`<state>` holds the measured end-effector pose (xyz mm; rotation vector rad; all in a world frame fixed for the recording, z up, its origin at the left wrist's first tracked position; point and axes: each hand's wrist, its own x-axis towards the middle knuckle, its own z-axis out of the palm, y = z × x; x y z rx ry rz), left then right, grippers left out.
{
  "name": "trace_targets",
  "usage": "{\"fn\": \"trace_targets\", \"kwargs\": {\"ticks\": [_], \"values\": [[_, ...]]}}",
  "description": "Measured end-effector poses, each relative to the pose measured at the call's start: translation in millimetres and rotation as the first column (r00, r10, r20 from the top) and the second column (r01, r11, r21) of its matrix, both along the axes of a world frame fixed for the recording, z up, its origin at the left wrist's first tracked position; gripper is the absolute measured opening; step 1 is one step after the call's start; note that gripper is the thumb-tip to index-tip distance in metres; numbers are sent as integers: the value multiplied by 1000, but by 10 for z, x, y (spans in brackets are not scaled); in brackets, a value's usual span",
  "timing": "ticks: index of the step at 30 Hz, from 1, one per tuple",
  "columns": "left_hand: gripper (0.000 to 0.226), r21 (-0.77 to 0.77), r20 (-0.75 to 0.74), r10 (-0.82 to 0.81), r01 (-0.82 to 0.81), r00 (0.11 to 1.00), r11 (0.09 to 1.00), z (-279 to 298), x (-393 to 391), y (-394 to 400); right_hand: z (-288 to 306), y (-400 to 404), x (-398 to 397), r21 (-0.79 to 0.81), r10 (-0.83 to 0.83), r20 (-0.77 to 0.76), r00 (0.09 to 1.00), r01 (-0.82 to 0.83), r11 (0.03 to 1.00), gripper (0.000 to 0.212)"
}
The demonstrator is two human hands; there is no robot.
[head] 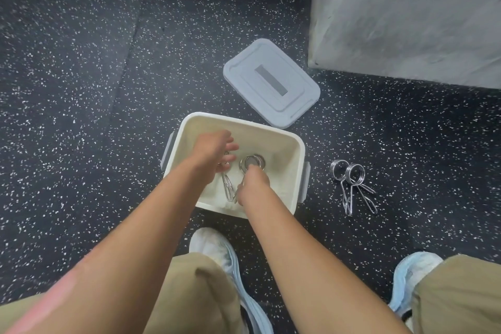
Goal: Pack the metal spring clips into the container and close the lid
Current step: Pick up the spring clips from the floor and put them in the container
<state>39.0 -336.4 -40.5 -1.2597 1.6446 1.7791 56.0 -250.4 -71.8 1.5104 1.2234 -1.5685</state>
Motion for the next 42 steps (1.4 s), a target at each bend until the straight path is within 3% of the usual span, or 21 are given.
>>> {"fn": "trace_targets", "kwargs": {"ticks": [2,6,10,17,21,26,29,32,38,42], "values": [[25,-11,-5,-9,9,1000,1000,27,-3,20,20,72,3,-16,-4,-3,1000,4,1000,14],[25,-46,-8,-38,37,999,998,107,-5,96,88,181,58,19,89,-71,993,-88,996,33],[21,-83,-23,-52,50,998,995,176,-19,178,210,319,107,70,133,-102,986,-127,989,28],[28,-107,-62,-130,123,990,987,314,-48,440,418,701,49,109,148,-402,904,-113,988,13],[30,-142,-81,-184,171,980,975,385,-88,706,619,1137,-22,267,298,-508,808,-181,946,13],[27,-244,-118,-294,259,949,934,414,-170,1085,556,1867,-142,496,466,-467,751,-213,842,15],[23,-342,-141,-420,354,897,871,412,-198,1372,439,2337,-188,621,574,-373,729,-263,738,15],[29,-476,-104,-596,486,796,733,362,-202,1667,270,2759,-206,737,735,-253,630,-367,568,15],[32,-601,39,-809,661,586,449,89,-242,2084,-140,3263,-320,849,971,2,237,-513,123,15],[28,-566,95,-844,726,528,390,-180,-290,2315,-387,3341,-393,829,993,120,13,-551,-93,22]]}}
